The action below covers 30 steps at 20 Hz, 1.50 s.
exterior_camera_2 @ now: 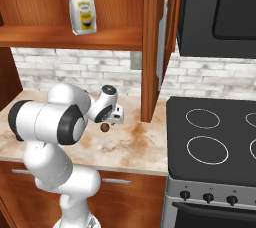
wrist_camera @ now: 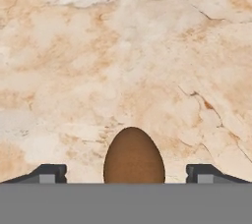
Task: Pick the egg and butter from the fridge and place them by the bowl for mixing.
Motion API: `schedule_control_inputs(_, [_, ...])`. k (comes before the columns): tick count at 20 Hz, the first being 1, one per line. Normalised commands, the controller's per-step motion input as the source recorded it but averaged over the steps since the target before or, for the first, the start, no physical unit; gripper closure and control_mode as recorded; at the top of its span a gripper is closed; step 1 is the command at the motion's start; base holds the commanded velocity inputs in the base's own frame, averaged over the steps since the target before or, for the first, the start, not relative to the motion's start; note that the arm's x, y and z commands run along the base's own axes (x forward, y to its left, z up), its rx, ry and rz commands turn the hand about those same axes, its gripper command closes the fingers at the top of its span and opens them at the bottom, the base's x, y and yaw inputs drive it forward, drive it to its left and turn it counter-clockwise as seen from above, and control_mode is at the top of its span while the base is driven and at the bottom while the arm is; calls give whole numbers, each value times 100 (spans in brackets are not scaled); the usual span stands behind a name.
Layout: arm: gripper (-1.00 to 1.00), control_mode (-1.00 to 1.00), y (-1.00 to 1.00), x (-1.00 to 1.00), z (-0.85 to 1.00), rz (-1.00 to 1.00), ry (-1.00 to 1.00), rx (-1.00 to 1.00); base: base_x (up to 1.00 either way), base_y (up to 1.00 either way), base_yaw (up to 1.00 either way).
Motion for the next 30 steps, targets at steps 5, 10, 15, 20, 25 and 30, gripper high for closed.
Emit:
schedule_control_inputs(5, [-100,-100,3,-9,5,0,-4,0,0,0,0])
schedule_control_inputs(10, [-100,-100,0,-27,32,0,-18,-6,0,0,0])
schedule_control_inputs(15, [-100,-100,0,-45,32,0,-14,-12,0,0,0])
schedule_control_inputs(20, [-100,-100,1,-48,40,0,-3,-17,0,0,0])
schedule_control_inputs(25, [-100,-100,0,-44,56,-1,6,-2,0,0,0])
schedule_control_inputs(30, [-100,-100,0,-53,49,0,9,1,0,0,0])
